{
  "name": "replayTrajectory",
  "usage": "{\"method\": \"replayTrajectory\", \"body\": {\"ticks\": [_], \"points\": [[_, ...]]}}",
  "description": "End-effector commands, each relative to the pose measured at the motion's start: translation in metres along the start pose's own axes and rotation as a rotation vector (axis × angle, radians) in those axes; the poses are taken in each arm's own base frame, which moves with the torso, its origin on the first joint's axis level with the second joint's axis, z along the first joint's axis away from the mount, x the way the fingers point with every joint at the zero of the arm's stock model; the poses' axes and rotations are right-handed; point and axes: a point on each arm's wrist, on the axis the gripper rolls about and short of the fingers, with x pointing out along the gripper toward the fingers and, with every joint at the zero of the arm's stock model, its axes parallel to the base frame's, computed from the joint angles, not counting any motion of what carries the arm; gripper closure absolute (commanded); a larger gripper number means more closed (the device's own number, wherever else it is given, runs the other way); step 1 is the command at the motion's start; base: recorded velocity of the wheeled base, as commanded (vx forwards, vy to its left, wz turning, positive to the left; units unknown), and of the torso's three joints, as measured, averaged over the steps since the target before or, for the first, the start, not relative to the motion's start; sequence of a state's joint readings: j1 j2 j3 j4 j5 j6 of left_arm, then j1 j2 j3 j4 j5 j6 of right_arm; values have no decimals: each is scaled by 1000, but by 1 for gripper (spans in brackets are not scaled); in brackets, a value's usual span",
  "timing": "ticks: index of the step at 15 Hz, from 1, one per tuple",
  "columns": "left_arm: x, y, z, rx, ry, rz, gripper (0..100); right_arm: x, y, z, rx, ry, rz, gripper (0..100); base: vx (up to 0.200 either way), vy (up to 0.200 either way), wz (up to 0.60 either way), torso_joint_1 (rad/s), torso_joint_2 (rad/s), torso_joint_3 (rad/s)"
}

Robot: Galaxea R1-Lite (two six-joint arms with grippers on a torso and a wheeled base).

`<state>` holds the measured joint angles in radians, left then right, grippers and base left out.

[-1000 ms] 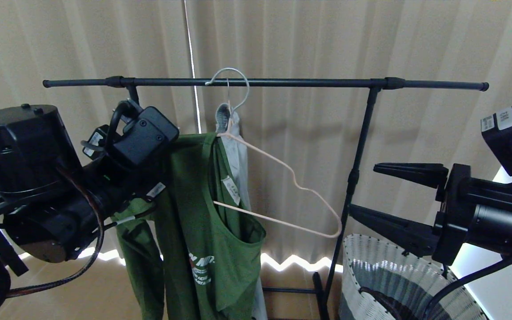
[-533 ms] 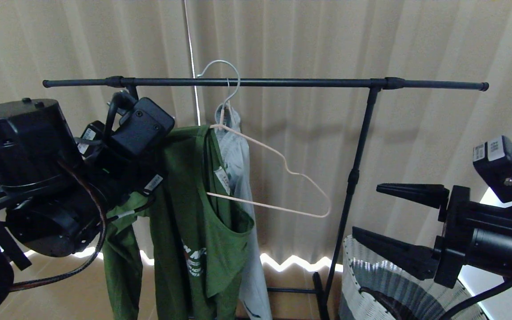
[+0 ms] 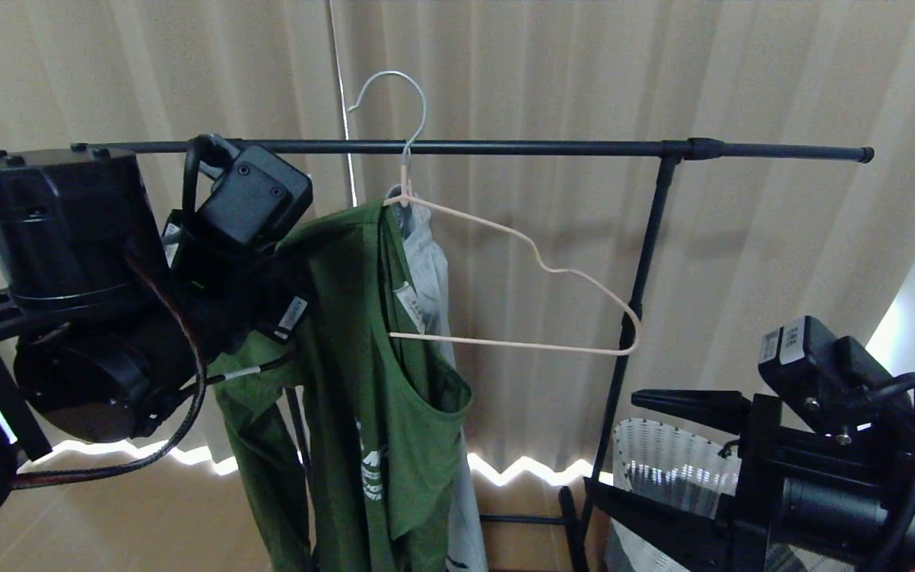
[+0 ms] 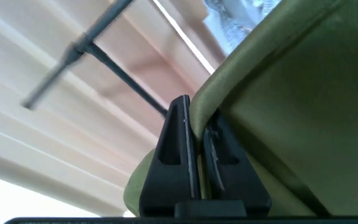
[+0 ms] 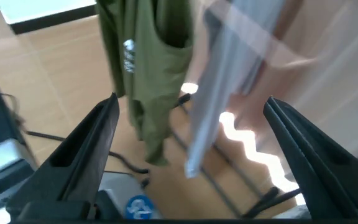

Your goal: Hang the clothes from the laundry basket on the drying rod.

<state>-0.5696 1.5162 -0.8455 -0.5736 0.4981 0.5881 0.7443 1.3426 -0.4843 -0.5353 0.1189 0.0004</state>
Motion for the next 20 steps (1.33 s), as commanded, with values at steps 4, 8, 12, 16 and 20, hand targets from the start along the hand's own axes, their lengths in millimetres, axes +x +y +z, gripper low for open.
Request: {"method": "replayTrajectory", "body": {"ticks": [4, 8, 12, 16, 20], "points": [[-9, -4, 25, -111, -73, -39, 100, 37, 10, -4, 7, -11, -7, 0, 0, 0, 0, 0, 0, 0], [-15, -4, 32, -123, -105, -48, 100, 68, 5, 2, 4, -119, -94, 0, 0, 0, 0, 0, 0, 0], [-28, -7, 41, -133, -149, -79, 100, 92, 3, 2, 3, -164, -102, 0, 0, 0, 0, 0, 0, 0], [-33, -3, 41, -136, -159, -77, 100, 104, -11, 9, 12, -185, -146, 0, 0, 0, 0, 0, 0, 0], [-33, -4, 41, -135, -159, -79, 100, 101, -20, 13, 18, -201, -176, 0, 0, 0, 0, 0, 0, 0]]}}
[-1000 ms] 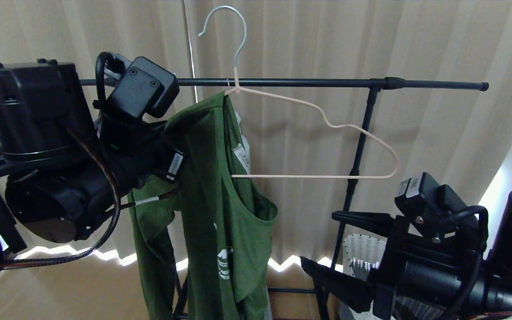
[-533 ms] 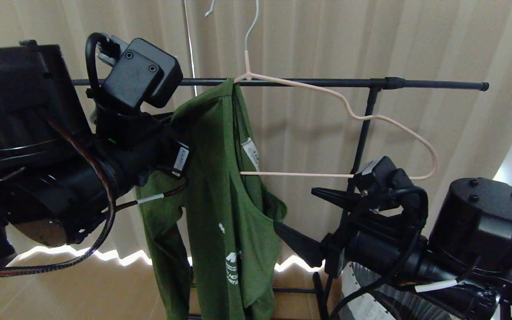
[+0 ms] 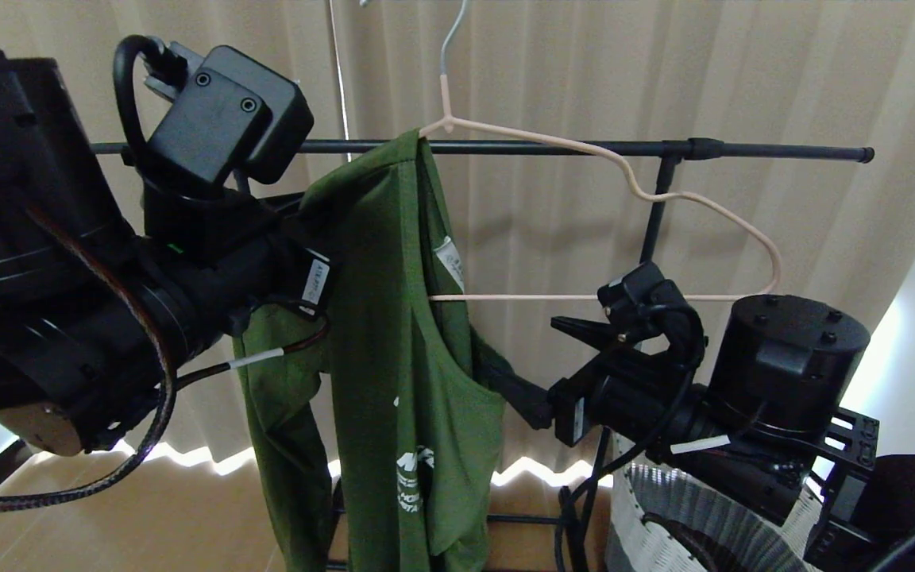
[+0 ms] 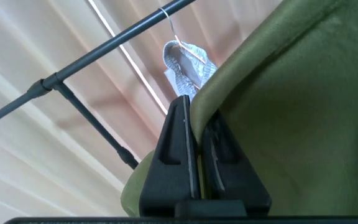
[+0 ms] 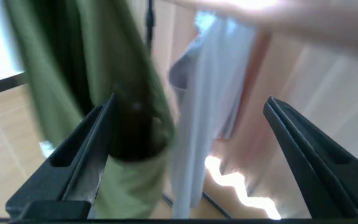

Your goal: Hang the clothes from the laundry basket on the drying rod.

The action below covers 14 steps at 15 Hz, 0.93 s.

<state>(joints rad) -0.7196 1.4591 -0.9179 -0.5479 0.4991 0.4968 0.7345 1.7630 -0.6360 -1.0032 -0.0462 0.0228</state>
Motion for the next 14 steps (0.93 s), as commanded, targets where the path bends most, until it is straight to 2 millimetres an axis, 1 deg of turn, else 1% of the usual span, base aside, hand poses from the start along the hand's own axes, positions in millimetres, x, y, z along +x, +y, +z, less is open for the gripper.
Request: {"method": "replayTrajectory", "body": {"ticks": [1, 3, 7, 12, 14], "points": [[-1, 0, 0, -1, -3, -1, 100, 1, -1, -1, 1, 2, -4, 0, 0, 0, 0, 0, 0, 0], [-4, -4, 4, -5, -17, -19, 100, 4, -1, -5, 0, 16, -3, 0, 0, 0, 0, 0, 0, 0], [-6, -3, 5, -7, -24, -23, 100, 8, -1, -12, -3, 40, -3, 0, 0, 0, 0, 0, 0, 0], [-8, -1, 7, -13, -35, -21, 100, 5, -1, -22, -8, 80, -4, 0, 0, 0, 0, 0, 0, 0], [-9, 0, 7, -15, -39, -23, 100, 7, -1, -25, -19, 92, -4, 0, 0, 0, 0, 0, 0, 0]]}}
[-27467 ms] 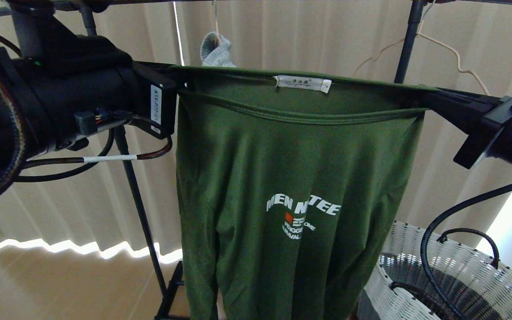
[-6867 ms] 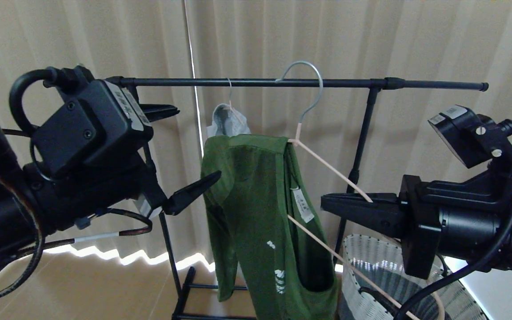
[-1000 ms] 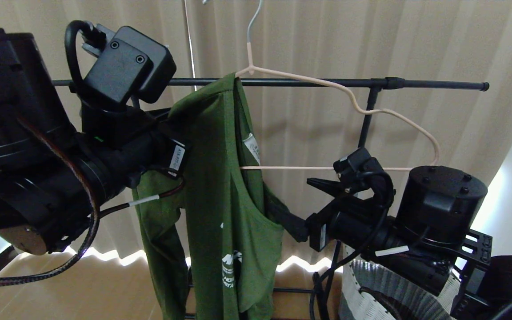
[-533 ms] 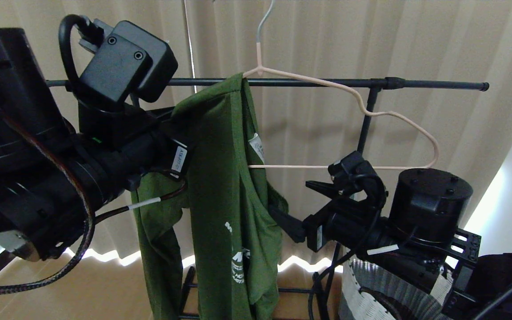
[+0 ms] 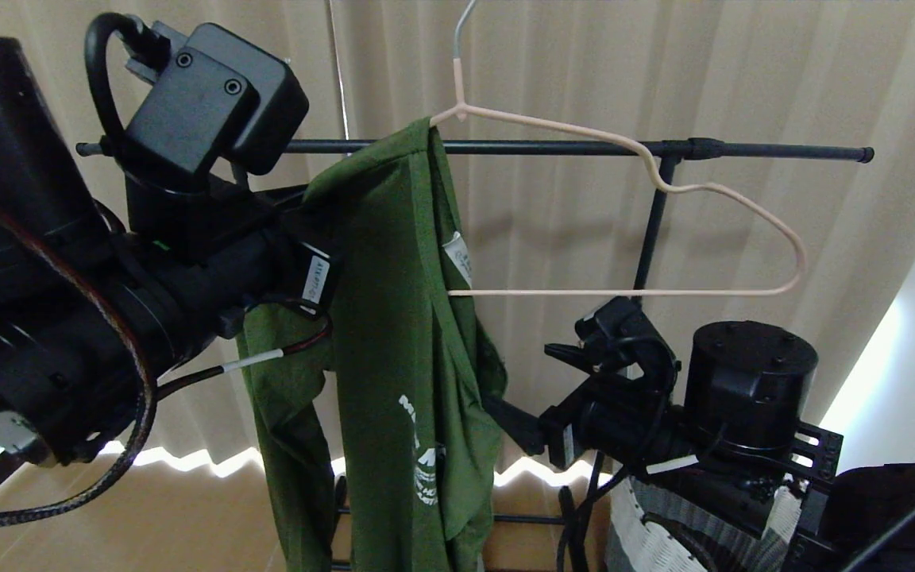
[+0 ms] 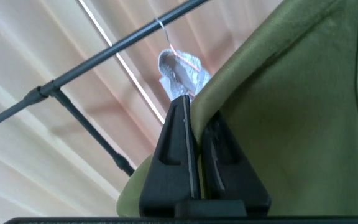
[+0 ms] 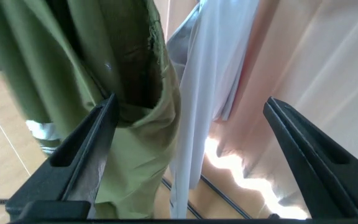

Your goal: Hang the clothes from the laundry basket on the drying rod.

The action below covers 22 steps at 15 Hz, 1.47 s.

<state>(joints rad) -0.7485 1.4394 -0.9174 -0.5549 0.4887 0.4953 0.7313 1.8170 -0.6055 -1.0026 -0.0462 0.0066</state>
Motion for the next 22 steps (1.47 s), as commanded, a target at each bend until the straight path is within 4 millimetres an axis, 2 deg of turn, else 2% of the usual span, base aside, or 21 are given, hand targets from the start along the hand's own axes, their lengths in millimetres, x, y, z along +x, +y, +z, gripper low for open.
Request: {"method": "replayTrajectory", "body": {"ticks": [1, 2, 3, 8, 12, 17, 22], "points": [[-2, 1, 1, -2, -5, 0, 100, 2, 0, -3, -1, 10, 1, 0, 0, 0, 0, 0, 0, 0], [-3, 2, 2, -5, -9, 2, 100, 3, 0, -4, -3, 15, 0, 0, 0, 0, 0, 0, 0, 0], [-4, 4, 2, -7, -12, 5, 100, 3, 0, -5, -3, 18, 0, 100, 0, 0, 0, 0, 0, 0], [-1, 10, -1, 3, 6, 36, 100, -10, -2, -9, -20, 35, -5, 100, 0, 0, 0, 0, 0, 0], [6, 18, -9, 19, 41, 78, 100, -34, -9, -8, -20, 28, -29, 100, 0, 0, 0, 0, 0, 0], [6, 20, -30, 151, 116, 89, 100, -60, -42, 7, -38, -30, -179, 100, 0, 0, 0, 0, 0, 0], [4, 28, -54, 238, 202, 115, 100, -65, -58, 15, -48, -62, -247, 100, 0, 0, 0, 0, 0, 0]]}}
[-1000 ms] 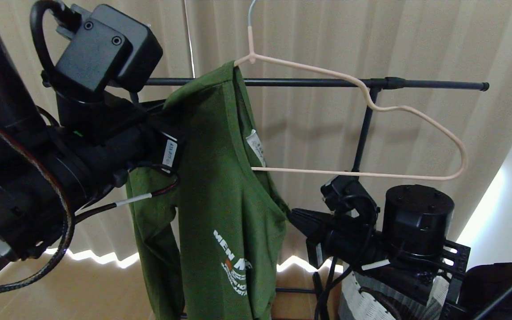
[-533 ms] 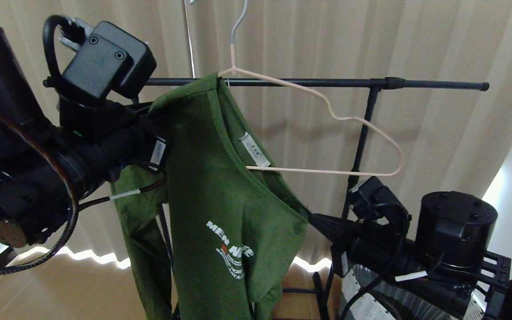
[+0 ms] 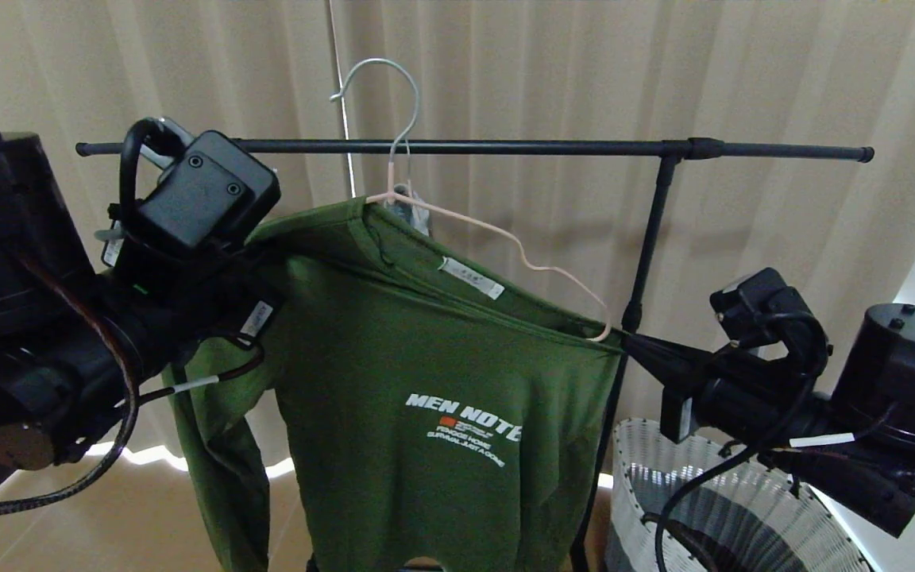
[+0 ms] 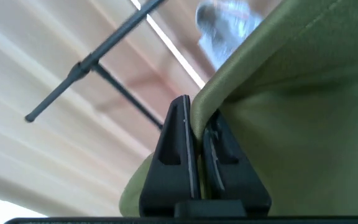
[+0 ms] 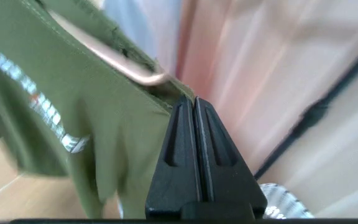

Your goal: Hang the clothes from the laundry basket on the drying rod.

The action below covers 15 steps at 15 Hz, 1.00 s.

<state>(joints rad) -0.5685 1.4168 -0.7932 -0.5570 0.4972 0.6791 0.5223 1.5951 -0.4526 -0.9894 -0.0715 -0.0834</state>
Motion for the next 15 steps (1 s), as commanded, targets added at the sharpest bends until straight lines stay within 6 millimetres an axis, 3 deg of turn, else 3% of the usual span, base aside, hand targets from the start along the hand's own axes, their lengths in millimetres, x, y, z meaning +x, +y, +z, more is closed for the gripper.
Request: {"method": "replayTrajectory", "body": {"ticks": [1, 6, 11, 15], "points": [[0, 0, -12, 24, 40, 4, 100, 0, -4, 6, 3, -24, -16, 100, 0, 0, 0, 0, 0, 0], [0, -8, -23, 68, 105, 13, 100, 2, -3, 17, -25, -40, -11, 100, 0, 0, 0, 0, 0, 0], [2, -11, -25, 71, 129, 22, 100, -11, 23, 38, -87, -10, 114, 100, 0, 0, 0, 0, 0, 0], [3, -14, -27, 72, 134, 14, 100, -15, 29, 43, -129, 16, 141, 100, 0, 0, 0, 0, 0, 0]]}}
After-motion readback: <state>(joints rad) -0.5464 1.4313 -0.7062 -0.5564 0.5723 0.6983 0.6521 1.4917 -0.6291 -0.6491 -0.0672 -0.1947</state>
